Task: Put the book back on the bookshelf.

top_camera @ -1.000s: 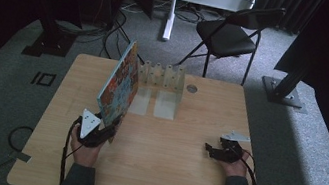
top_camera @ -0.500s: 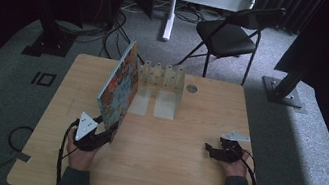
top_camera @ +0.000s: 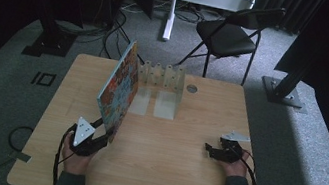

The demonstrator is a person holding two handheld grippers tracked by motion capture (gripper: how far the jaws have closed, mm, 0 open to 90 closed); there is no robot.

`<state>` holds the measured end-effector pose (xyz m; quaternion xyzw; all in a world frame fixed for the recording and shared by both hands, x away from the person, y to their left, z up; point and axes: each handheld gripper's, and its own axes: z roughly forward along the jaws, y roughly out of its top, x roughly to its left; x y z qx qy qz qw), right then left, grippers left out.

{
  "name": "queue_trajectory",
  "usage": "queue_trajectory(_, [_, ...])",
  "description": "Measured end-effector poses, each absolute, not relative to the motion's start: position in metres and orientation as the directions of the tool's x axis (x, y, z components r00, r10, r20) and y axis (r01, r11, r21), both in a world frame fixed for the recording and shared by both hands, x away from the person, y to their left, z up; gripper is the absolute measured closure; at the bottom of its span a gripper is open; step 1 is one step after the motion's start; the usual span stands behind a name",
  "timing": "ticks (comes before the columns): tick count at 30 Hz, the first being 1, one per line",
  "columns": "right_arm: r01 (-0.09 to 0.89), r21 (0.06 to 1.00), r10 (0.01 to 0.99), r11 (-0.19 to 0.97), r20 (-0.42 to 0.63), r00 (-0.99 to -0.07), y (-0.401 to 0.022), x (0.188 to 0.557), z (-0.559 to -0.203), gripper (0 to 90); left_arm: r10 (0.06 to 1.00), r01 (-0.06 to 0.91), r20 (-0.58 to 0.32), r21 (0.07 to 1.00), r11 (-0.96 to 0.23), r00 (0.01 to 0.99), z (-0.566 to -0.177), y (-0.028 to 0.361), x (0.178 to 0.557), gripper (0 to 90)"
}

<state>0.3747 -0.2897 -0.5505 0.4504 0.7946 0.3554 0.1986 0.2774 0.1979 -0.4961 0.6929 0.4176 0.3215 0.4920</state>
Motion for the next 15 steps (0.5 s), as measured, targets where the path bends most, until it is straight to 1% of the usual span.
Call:
queue_trajectory(5, [0.575, 0.744, 0.857, 0.341, 0.005, -0.515, -0.2897, 0.3747, -0.5505, 25.2, 0.898, 0.266, 0.041, 0.948, -0.173, 0.438, -0.4970, 0.2004, 0.2731, 51.3])
queue_trajectory(15, [0.575, 0.744, 0.857, 0.341, 0.005, -0.515, -0.2897, 0.3746, -0.5505, 25.2, 0.904, 0.286, 0.043, 0.941, -0.180, 0.425, -0.5023, 0.2042, 0.2682, 55.3])
